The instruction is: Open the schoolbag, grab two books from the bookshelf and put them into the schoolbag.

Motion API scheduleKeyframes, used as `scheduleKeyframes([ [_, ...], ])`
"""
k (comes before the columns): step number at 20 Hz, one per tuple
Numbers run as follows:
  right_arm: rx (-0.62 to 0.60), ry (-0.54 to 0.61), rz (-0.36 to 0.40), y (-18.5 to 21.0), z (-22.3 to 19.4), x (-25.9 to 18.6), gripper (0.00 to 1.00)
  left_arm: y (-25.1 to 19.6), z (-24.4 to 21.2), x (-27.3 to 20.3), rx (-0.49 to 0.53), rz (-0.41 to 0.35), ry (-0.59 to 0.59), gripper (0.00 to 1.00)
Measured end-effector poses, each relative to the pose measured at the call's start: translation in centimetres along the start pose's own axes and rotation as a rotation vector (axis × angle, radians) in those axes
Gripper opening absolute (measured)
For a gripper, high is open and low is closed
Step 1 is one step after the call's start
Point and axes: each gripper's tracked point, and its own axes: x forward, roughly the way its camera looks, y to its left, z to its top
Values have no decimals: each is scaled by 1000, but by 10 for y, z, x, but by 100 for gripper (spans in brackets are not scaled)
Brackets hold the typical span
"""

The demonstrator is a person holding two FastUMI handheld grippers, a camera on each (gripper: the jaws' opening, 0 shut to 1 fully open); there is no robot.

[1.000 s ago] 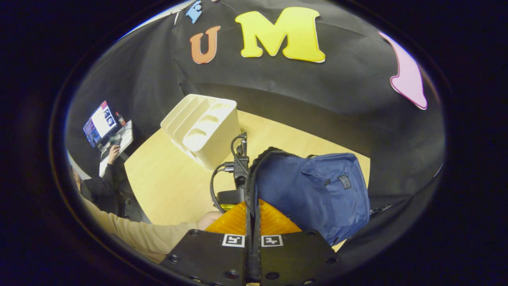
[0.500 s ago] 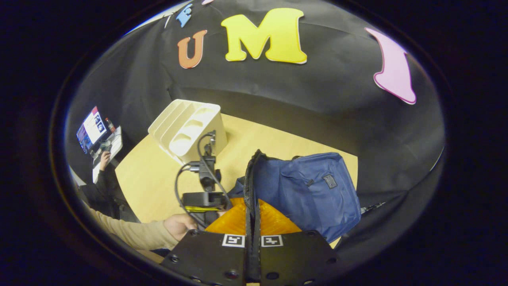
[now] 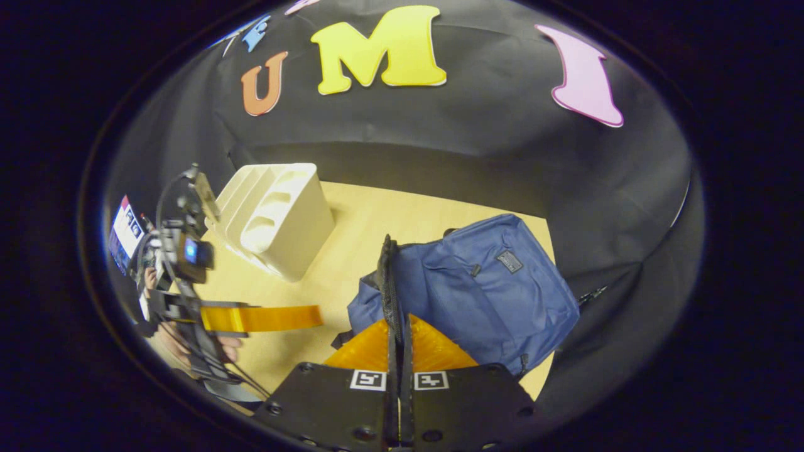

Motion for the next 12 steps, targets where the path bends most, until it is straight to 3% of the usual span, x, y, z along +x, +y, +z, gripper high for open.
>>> scheduleKeyframes([
  [7, -5, 4, -86, 28, -18, 9, 6, 12, 75, -143, 306, 194, -130, 68],
  [9, 1, -23, -116, 32, -17, 4, 13, 14, 101, -173, 386, 241, -179, 68],
  [12, 59, -51, -151, 34, -17, 0, 14, 22, 125, -207, 506, 311, -215, 68],
])
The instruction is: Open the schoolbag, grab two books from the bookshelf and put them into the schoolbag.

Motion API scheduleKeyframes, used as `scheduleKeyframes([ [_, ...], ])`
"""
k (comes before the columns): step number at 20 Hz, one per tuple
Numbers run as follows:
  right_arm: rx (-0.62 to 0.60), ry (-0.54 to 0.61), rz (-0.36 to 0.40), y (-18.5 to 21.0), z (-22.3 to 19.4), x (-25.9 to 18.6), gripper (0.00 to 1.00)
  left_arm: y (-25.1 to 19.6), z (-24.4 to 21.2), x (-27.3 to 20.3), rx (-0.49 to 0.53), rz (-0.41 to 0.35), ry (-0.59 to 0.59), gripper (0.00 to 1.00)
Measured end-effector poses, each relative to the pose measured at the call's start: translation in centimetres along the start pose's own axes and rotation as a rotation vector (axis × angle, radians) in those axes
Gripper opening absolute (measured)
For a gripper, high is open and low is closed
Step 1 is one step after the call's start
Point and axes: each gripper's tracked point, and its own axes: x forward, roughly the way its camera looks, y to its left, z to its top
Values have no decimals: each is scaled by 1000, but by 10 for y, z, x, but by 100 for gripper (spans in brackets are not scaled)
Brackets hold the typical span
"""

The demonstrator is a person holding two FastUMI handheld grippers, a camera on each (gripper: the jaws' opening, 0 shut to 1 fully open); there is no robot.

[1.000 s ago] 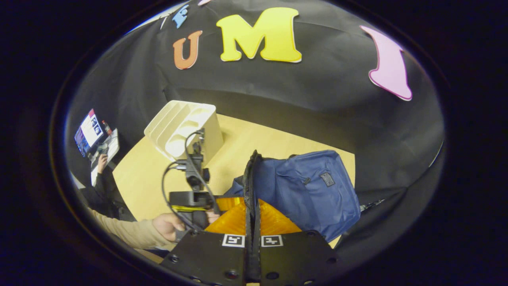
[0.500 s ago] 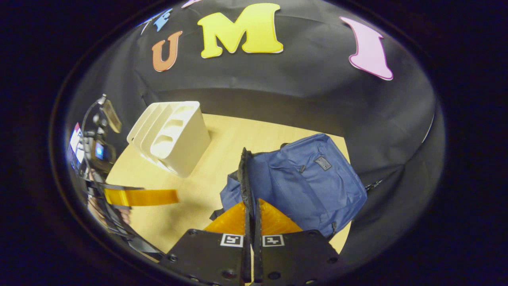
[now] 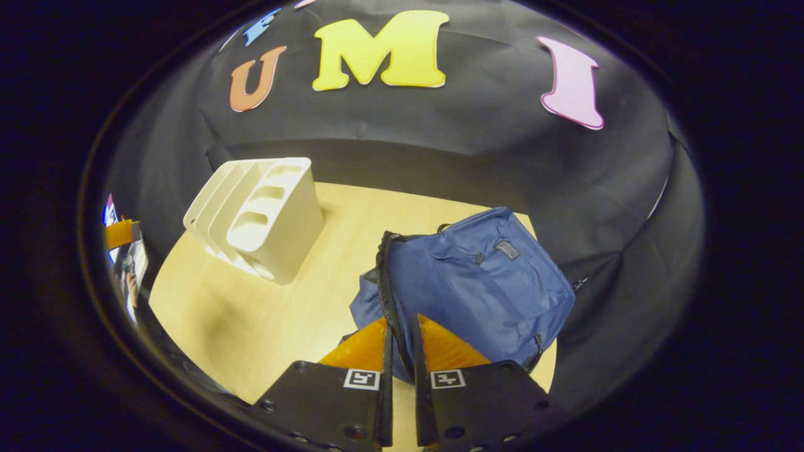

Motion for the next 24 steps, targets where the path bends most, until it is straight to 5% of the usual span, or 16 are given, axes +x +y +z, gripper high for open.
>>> scheduleKeyframes([
  [5, 50, -59, -14, 12, 6, -16, 22, 59, 48, -40, 246, 205, -98, 68],
  [10, 28, -187, -92, 20, 32, -65, 81, 78, 79, -78, 331, 280, -203, 69],
  [12, 24, -256, -101, 33, 48, -94, 88, 82, 94, -90, 315, 297, -265, 76],
  [16, 63, -390, -127, 51, 76, -150, 96, 84, 108, -105, 263, 299, -299, 95],
  [24, 166, -588, -170, 45, 108, -229, 94, 64, 144, -141, 252, 360, -446, 96],
])
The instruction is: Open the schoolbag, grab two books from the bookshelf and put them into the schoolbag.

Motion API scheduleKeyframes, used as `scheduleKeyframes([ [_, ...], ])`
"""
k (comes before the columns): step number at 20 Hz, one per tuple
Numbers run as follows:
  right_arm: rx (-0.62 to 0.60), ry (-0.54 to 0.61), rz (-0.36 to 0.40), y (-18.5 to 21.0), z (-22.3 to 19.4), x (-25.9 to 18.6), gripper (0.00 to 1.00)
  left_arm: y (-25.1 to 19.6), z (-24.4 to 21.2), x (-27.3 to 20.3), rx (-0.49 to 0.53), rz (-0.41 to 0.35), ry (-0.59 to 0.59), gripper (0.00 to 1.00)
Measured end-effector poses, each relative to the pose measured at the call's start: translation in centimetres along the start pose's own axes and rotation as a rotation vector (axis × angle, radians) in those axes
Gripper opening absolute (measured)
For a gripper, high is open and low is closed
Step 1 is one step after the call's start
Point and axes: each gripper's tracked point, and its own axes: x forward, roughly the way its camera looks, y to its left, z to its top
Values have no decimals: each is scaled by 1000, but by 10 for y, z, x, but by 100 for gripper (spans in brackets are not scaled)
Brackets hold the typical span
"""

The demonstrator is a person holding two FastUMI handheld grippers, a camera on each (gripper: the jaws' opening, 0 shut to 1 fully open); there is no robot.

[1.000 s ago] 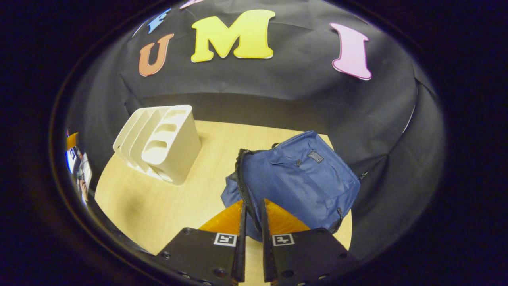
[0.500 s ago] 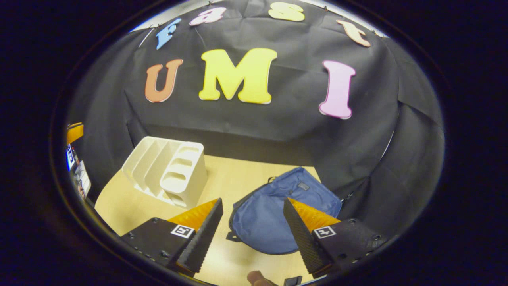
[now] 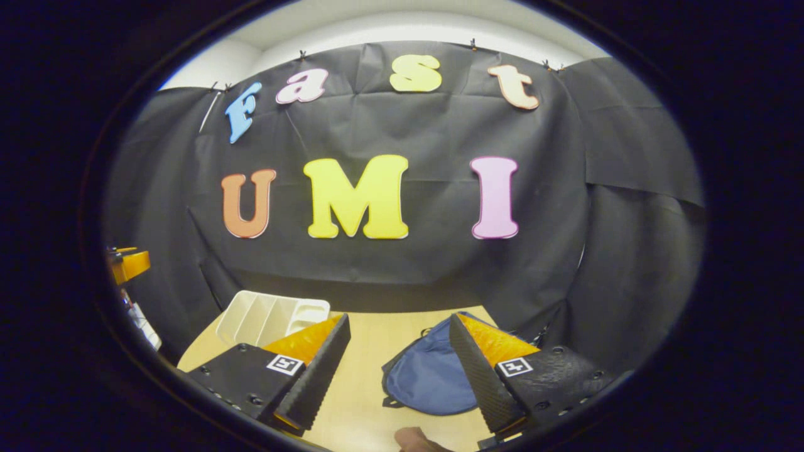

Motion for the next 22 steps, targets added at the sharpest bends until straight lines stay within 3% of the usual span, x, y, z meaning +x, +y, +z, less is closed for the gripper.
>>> scheduleKeyframes([
  [4, -27, -77, -28, 1, 14, -37, 96, -14, 7, -2, -1, 29, -35, 100],
  [6, -75, -102, -25, 6, 16, -43, 99, -22, 5, -2, -19, 25, -37, 96],
  [8, -108, -101, -9, 14, 12, -45, 99, -29, 5, -5, -31, 16, -51, 96],
  [9, -107, -109, -11, 13, 15, -46, 93, -29, 7, -5, -31, 16, -62, 96],
  [10, -96, -123, -8, 15, 19, -46, 99, -31, 4, -4, -31, 11, -61, 95],
  [13, -69, -115, 1, 19, 23, -45, 99, -34, -4, 0, -28, 7, -44, 96],
  [15, -63, -113, 18, 24, 30, -44, 93, -38, -4, 0, -25, 1, -47, 96],
  [16, -61, -118, 27, 27, 35, -44, 96, -38, -7, 1, -24, 1, -45, 100],
  [17, -55, -121, 29, 28, 40, -42, 93, -39, -9, 1, -26, -2, -43, 96],
  [19, -66, -124, 46, 36, 45, -41, 99, -44, -10, 1, -39, -15, -46, 96],
  [22, -86, -145, 64, 44, 55, -41, 96, -48, -7, 2, -62, -34, -59, 95],
])
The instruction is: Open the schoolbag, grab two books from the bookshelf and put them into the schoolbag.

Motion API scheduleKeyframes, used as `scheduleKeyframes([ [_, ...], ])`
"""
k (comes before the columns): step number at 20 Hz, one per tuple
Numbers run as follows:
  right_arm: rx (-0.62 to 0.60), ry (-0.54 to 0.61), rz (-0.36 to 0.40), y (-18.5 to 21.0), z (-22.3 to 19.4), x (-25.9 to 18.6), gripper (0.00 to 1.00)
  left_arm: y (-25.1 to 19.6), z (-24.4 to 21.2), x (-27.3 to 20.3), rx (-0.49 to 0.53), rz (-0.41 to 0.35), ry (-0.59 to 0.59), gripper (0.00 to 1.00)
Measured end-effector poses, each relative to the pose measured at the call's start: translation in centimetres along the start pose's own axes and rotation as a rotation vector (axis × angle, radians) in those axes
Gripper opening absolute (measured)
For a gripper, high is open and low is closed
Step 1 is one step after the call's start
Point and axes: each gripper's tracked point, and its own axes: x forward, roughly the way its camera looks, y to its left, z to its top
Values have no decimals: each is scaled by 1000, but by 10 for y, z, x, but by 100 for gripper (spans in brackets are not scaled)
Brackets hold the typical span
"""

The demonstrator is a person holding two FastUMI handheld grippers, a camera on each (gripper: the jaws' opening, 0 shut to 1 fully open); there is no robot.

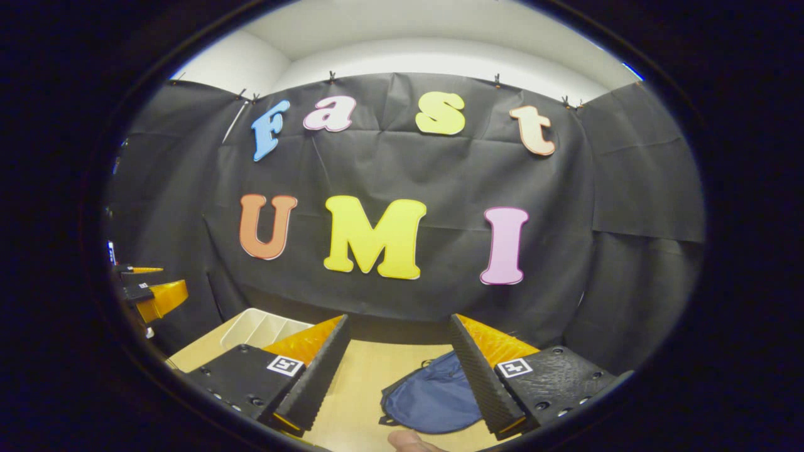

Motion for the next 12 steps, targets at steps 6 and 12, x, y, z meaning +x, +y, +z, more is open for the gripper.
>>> scheduleKeyframes([
  [6, -22, 3, 28, 13, 0, -1, 99, 6, -1, -1, -2, 2, -2, 95],
  [12, -42, 18, 40, 21, -7, -3, 96, 7, -2, -1, -21, -3, -2, 96],
])
